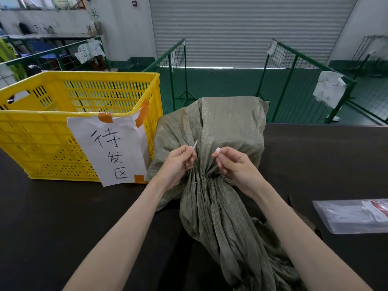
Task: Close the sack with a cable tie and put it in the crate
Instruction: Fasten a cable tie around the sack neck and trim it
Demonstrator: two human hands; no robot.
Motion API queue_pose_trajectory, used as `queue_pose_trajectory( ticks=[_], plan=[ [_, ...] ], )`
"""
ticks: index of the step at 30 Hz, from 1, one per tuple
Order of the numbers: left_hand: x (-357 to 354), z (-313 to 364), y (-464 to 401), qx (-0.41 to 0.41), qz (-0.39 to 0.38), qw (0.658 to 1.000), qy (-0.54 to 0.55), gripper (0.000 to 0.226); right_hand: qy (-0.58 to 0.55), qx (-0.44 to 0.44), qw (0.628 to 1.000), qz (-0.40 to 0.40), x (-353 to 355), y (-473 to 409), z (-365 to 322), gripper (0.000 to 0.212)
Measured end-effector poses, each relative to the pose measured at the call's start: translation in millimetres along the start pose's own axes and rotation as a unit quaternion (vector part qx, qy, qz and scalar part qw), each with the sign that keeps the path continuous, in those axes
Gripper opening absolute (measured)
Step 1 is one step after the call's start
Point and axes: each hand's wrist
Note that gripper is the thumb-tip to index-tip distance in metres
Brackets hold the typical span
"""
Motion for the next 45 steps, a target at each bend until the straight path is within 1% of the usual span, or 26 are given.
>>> queue_pose_trajectory(
  ticks=[5,8,11,18,25,30,33,36,43,45],
  plan=[
    [4,-2,0,-0.019,-0.042,0.996,-0.078,0.030,-0.137,-0.019,0.989,0.054,-13,-7,4,0.014],
    [3,0,0,-0.025,-0.064,0.990,-0.123,0.029,-0.156,-0.018,0.985,0.073,-15,-9,6,0.015],
    [3,1,0,-0.019,-0.072,0.987,-0.140,0.030,-0.159,-0.015,0.984,0.079,-16,-7,4,0.015],
    [3,4,-3,-0.016,-0.081,0.986,-0.147,0.024,-0.125,-0.017,0.988,0.084,-14,-9,1,0.012],
    [4,5,-4,-0.015,-0.083,0.983,-0.163,0.026,-0.053,-0.045,0.994,0.086,-14,-12,-3,0.011],
    [0,9,-2,-0.023,-0.068,0.978,-0.196,0.029,-0.055,-0.071,0.993,0.077,-14,-15,-5,0.012],
    [0,9,-1,-0.022,-0.068,0.978,-0.198,0.029,-0.058,-0.081,0.992,0.075,-13,-15,-5,0.012],
    [0,10,-2,-0.017,-0.073,0.975,-0.209,0.029,-0.061,-0.072,0.993,0.075,-12,-14,-2,0.012],
    [-4,16,-1,-0.040,-0.089,0.972,-0.215,0.028,-0.107,-0.069,0.989,0.078,-12,-14,6,0.016],
    [-5,17,-2,-0.051,-0.089,0.969,-0.223,0.027,-0.106,-0.063,0.989,0.082,-14,-14,8,0.014]
  ],
)
Point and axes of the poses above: each hand's wrist, its own y-axis away from the middle knuckle, its own x-axis out of the back of the hand, z = x × y, and after that the axes turned 4 degrees about y, right-handed
